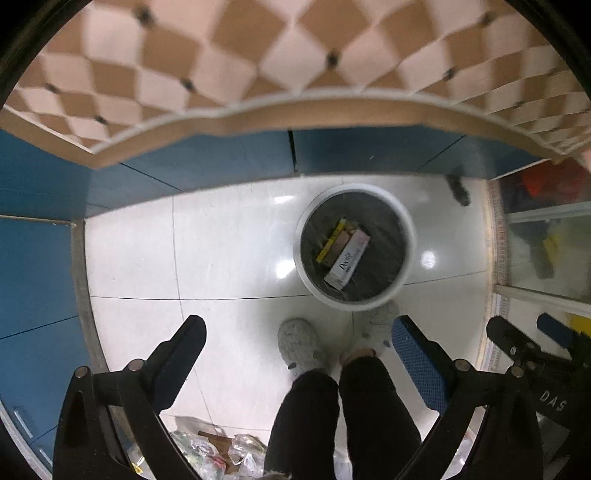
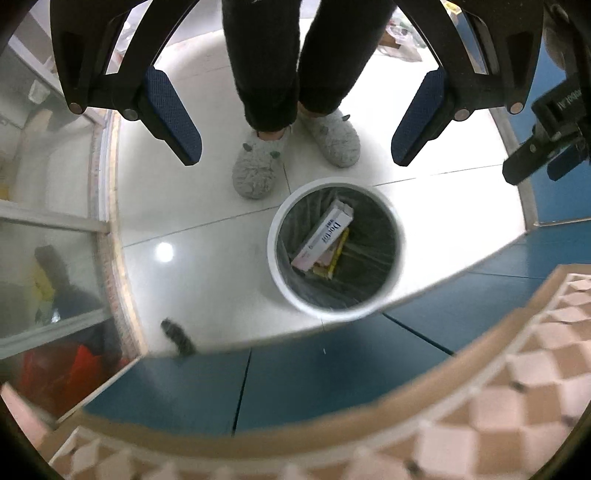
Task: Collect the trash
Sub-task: 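Carry both boxes down over the floor bin and open both tools, then grasp the white-green medicine box with the left tool while the right tool reaches the green sachet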
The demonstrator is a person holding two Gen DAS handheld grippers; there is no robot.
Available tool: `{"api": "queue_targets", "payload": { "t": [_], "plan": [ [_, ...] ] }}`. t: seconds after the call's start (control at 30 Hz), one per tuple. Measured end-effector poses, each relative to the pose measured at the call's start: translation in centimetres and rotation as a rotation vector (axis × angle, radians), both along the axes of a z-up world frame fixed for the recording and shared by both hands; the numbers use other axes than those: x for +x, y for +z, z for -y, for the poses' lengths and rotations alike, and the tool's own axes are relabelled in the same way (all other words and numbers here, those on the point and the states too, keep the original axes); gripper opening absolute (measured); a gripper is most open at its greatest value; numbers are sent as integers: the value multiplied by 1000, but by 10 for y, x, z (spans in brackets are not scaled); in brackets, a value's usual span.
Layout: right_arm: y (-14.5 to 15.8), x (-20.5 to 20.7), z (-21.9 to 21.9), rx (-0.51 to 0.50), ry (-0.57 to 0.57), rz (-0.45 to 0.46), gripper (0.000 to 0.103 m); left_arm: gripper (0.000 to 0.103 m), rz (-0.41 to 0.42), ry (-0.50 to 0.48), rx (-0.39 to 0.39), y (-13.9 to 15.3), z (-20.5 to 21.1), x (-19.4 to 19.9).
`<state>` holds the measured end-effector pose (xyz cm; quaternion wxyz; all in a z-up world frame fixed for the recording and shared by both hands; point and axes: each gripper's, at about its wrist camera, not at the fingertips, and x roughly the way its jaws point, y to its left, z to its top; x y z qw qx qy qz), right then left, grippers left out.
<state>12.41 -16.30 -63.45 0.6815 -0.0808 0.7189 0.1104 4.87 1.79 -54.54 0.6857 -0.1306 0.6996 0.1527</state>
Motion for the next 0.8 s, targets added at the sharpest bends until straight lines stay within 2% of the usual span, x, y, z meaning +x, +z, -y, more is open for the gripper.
{"api": "queue_targets", "payload": {
  "t": [0.2, 0.37, 0.63, 0.8],
  "plan": [
    [126, -16, 8, 38, 29, 78, 103, 103, 55, -7, -12, 92, 10, -13],
    [213, -34, 17, 61, 35, 114, 103, 103, 83, -5, -28, 155, 17, -26],
    [309, -67, 25, 114, 44, 161, 103, 103, 159, -19, -55, 225, 25, -50],
    [347, -75, 25, 165, 9, 197, 103, 103, 236, -27, 15, 261, 15, -43]
  ]
}}
